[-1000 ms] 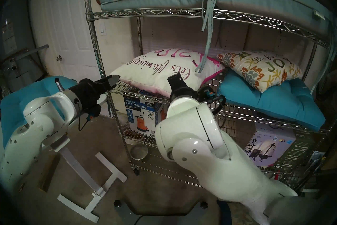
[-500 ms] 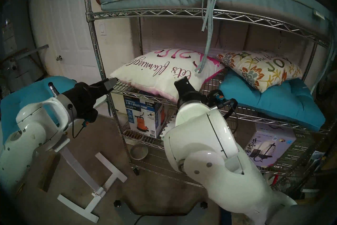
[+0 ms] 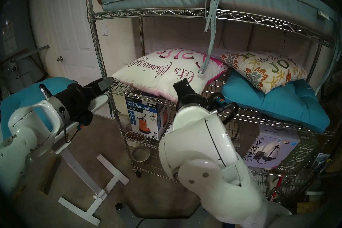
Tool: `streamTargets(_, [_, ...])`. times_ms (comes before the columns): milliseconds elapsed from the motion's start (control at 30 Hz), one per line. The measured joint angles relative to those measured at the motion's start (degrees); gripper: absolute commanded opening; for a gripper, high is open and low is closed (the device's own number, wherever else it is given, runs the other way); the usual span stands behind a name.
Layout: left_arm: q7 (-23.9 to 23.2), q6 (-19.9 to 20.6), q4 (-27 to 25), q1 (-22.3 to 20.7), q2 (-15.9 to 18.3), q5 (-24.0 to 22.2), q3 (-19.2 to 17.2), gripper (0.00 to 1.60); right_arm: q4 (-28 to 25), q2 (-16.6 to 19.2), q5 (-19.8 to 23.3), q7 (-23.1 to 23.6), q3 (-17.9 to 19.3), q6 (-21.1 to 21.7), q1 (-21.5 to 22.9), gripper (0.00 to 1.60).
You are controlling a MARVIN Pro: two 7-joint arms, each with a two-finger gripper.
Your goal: Put cushion on the shelf
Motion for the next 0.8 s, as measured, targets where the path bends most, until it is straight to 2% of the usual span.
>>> streamTargets(800, [6.61, -0.17, -0.31, 6.89, -3.26, -3.24, -9.54, 1.60, -0.08, -5.33, -8.46, 0.04, -0.32, 3.28, 0.75, 1.60])
